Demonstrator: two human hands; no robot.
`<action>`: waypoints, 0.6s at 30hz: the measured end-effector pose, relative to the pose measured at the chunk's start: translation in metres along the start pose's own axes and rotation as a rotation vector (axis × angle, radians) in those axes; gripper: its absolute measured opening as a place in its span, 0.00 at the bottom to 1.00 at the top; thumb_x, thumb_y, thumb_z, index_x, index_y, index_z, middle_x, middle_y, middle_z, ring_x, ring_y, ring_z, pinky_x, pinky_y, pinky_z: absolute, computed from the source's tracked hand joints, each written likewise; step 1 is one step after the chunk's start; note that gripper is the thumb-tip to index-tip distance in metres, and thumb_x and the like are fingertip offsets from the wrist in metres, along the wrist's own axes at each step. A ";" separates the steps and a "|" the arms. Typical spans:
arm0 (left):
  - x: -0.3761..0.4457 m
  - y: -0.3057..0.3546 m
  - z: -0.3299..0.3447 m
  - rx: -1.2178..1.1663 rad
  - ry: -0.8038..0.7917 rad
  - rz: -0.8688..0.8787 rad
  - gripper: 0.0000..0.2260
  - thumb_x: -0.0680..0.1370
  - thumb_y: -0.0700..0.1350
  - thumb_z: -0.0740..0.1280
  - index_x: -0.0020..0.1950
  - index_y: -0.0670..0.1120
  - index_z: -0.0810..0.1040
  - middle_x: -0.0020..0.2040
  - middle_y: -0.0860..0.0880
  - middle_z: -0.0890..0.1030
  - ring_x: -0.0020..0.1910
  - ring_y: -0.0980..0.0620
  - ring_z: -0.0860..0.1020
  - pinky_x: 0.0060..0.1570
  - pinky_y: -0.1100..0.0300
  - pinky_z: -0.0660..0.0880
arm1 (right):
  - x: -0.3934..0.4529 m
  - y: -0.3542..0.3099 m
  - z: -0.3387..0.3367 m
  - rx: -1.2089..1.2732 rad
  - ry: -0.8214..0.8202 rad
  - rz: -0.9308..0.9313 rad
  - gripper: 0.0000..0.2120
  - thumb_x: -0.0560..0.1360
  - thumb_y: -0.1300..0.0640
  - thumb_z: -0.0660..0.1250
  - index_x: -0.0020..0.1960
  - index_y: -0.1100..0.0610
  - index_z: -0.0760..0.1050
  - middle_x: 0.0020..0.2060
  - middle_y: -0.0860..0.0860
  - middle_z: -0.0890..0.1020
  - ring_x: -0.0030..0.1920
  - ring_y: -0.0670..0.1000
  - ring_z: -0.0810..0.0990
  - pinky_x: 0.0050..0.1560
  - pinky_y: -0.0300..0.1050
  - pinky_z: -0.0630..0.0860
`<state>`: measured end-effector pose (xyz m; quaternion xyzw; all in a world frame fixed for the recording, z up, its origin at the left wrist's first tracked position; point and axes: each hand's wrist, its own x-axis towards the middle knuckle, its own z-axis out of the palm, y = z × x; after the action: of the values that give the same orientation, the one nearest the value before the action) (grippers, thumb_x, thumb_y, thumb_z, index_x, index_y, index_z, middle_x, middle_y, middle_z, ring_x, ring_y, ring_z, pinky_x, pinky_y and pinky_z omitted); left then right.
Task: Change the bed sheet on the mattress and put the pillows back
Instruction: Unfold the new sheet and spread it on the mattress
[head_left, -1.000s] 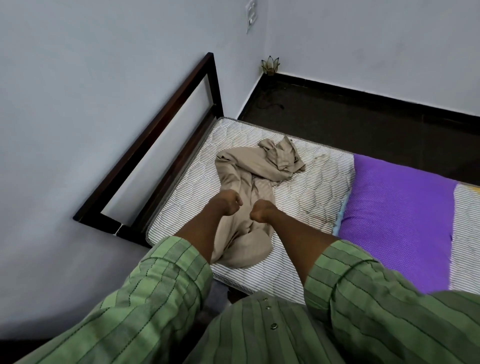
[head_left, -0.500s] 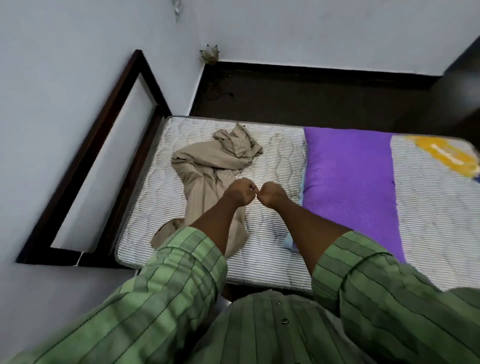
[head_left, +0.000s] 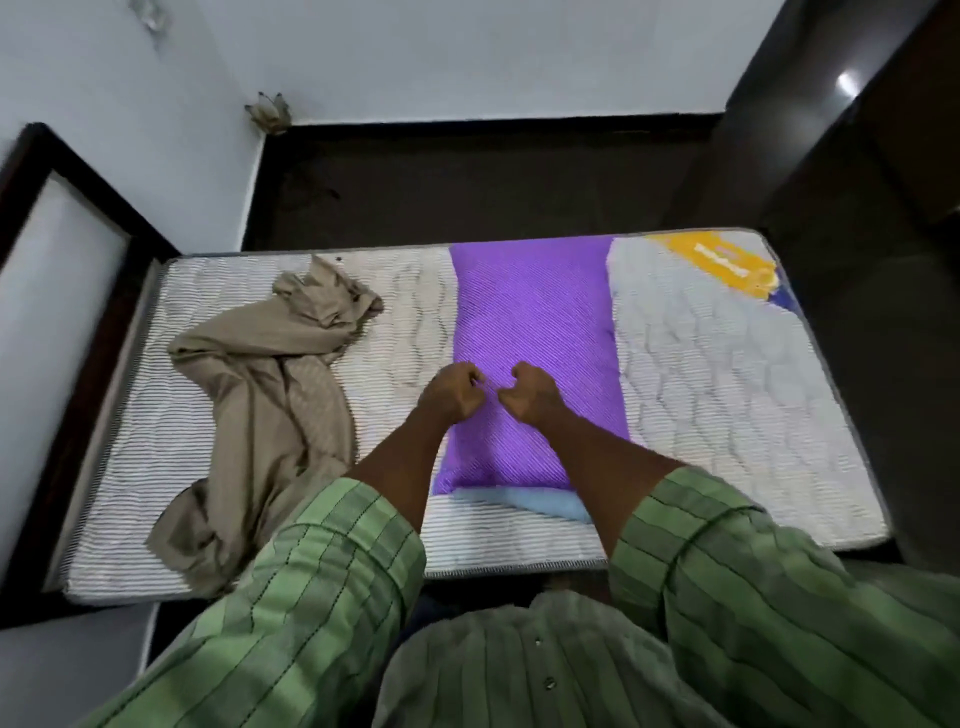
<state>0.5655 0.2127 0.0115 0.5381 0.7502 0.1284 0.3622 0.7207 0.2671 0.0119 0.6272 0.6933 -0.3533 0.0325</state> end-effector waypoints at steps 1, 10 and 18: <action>0.006 0.005 0.008 0.013 -0.024 0.004 0.10 0.75 0.44 0.71 0.54 0.42 0.82 0.47 0.39 0.85 0.51 0.39 0.82 0.51 0.54 0.74 | 0.005 0.016 -0.004 -0.001 0.008 0.020 0.27 0.75 0.46 0.71 0.69 0.59 0.73 0.64 0.61 0.78 0.65 0.64 0.77 0.62 0.54 0.76; 0.110 0.023 0.033 0.101 -0.145 -0.003 0.36 0.68 0.65 0.70 0.71 0.48 0.74 0.74 0.44 0.71 0.73 0.42 0.70 0.72 0.48 0.68 | 0.084 0.073 -0.029 0.042 0.182 0.096 0.54 0.72 0.38 0.74 0.84 0.49 0.42 0.83 0.58 0.43 0.82 0.61 0.45 0.72 0.73 0.58; 0.189 -0.074 0.106 -0.396 -0.046 -0.398 0.75 0.44 0.80 0.76 0.82 0.52 0.47 0.80 0.42 0.60 0.77 0.41 0.66 0.73 0.36 0.66 | 0.171 0.165 0.039 0.504 0.107 0.531 0.87 0.32 0.20 0.75 0.81 0.45 0.38 0.79 0.56 0.62 0.77 0.61 0.65 0.75 0.65 0.65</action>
<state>0.5545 0.3328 -0.1827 0.3016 0.7929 0.1866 0.4956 0.8166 0.3855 -0.1754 0.7910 0.3984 -0.4591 -0.0689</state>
